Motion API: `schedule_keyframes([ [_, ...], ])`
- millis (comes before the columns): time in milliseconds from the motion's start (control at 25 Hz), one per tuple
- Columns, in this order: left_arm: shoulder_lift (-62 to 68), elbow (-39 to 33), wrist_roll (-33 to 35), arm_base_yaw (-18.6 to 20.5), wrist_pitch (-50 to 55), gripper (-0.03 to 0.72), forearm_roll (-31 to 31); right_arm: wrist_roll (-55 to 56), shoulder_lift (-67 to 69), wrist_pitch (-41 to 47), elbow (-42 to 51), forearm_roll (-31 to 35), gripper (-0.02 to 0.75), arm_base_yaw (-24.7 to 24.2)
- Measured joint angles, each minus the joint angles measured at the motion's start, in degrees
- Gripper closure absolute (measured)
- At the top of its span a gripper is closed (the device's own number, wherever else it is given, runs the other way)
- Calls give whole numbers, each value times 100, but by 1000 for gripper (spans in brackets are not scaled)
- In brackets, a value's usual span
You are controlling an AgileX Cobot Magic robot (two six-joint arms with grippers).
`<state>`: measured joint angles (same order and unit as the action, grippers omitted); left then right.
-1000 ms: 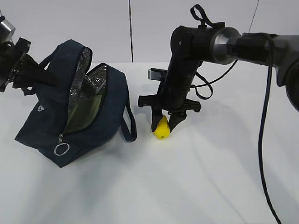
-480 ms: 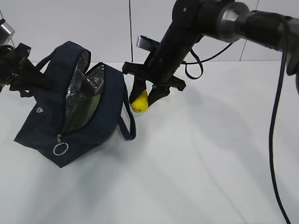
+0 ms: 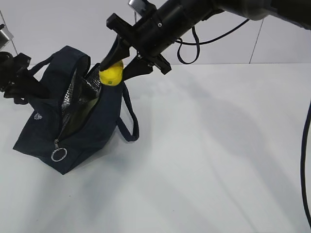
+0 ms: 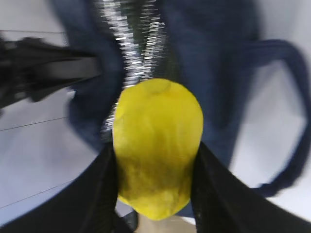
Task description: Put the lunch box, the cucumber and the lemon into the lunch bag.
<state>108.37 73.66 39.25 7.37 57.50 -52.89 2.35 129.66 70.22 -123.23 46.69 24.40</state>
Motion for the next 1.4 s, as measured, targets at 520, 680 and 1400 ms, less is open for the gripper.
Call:
schedule_keyframes([
  [520, 0, 0, -99, 51, -24, 694, 1, -189, 291, -52, 0, 408, 416, 380],
  [680, 0, 0, -102, 51, -14, 694, 1, -189, 321, -334, 0, 443, 388, 403],
  [1400, 0, 0, -122, 51, 100, 694, -161, -290, 344, -343, 0, 579, 186, 403],
])
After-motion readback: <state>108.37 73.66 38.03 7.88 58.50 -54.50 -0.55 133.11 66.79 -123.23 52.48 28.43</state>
